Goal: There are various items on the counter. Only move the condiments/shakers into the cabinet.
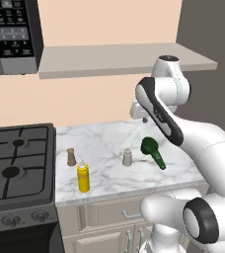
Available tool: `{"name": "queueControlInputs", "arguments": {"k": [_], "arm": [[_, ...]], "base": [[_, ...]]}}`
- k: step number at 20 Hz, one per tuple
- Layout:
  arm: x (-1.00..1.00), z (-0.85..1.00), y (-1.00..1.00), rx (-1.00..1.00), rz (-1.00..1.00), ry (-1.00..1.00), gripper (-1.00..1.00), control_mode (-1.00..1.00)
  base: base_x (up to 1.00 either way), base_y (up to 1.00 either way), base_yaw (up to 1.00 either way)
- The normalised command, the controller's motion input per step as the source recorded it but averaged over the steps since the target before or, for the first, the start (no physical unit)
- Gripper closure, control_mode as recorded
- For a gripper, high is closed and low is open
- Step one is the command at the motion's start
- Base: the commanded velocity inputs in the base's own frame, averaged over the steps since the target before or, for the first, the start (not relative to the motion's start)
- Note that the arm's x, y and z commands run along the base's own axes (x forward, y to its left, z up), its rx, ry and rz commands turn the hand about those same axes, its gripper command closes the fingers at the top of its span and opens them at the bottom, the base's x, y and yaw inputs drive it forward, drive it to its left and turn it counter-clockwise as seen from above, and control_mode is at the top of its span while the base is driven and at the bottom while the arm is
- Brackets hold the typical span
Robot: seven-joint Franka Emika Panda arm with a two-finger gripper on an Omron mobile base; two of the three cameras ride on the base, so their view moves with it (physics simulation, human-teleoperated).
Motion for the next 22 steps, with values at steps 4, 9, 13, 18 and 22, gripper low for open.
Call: {"name": "queueControlInputs", "arguments": {"k": [4, 9, 13, 18, 22], "arm": [[-0.15, 0.0, 0.0, 0.0, 0.0, 0.0, -1.0, -1.0], [-0.43, -0.01, 0.42, -0.04, 0.0, -0.08, -1.0, -1.0], [-0.51, 0.0, 0.77, -0.09, 0.0, -0.11, -1.0, -1.0], [-0.63, -0.06, 0.89, -0.11, -0.04, -0.2, -1.0, -1.0], [-0.81, -0.22, 0.81, -0.11, -0.09, -0.34, -1.0, -1.0]], "base": [[0.0, 0.0, 0.0], [0.0, 0.0, 0.0], [0.0, 0.0, 0.0], [0.0, 0.0, 0.0], [0.0, 0.0, 0.0]]}}
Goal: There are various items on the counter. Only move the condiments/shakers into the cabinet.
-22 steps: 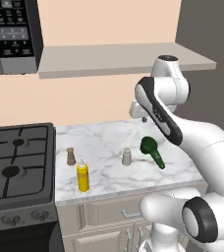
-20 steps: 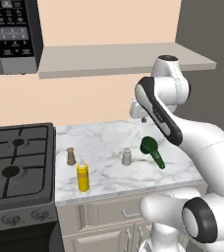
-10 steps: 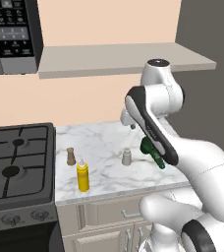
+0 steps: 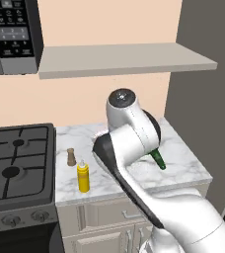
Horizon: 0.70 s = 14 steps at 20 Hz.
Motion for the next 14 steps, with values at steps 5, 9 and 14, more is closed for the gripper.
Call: {"name": "queueControlInputs", "arguments": {"k": [5, 9, 14], "arm": [[-0.81, -0.24, 0.6, -0.06, -0.14, -0.32, -1.0, -1.0], [-0.65, -0.3, 0.46, -0.02, -0.14, -0.24, -1.0, -1.0], [-0.19, -0.3, 0.62, 0.0, -0.11, -0.11, -1.0, -1.0]], "base": [[0.0, 0.0, 0.0], [0.0, 0.0, 0.0], [0.0, 0.0, 0.0]]}}
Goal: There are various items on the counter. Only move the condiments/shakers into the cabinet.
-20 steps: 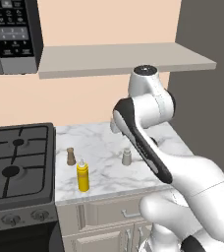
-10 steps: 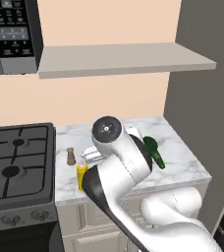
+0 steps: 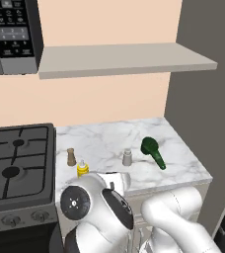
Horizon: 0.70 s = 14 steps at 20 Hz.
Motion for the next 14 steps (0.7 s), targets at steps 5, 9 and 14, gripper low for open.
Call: {"name": "queueControlInputs", "arguments": {"k": [5, 9, 14], "arm": [[0.06, -0.34, 0.23, 0.0, -0.09, -0.16, -1.0, -1.0], [0.09, -0.41, 0.2, 0.0, -0.15, -0.14, -1.0, -1.0], [0.19, -0.22, 0.3, 0.0, -0.16, -0.16, -1.0, -1.0]], "base": [[0.0, 0.0, 0.0], [0.0, 0.0, 0.0], [0.0, 0.0, 0.0]]}}
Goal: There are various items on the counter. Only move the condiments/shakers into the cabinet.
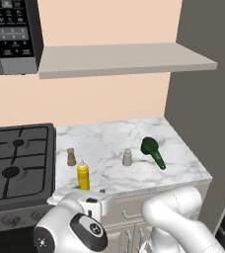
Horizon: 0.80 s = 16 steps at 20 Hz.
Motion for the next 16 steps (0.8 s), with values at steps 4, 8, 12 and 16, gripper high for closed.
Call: {"name": "queueControlInputs", "arguments": {"k": [4, 8, 12, 16], "arm": [[0.23, -0.02, 0.24, 0.0, -0.07, -0.09, -1.0, -1.0], [0.33, -0.1, 0.1, 0.0, -0.04, 0.0, -1.0, -1.0], [0.38, -0.16, 0.0, 0.0, -0.02, 0.0, -1.0, -1.0], [0.26, -0.19, 0.0, 0.0, 0.0, 0.0, -1.0, -1.0]], "base": [[0.0, 0.0, 0.0], [0.0, 0.0, 0.0], [0.0, 0.0, 0.0], [0.0, 0.0, 0.0]]}}
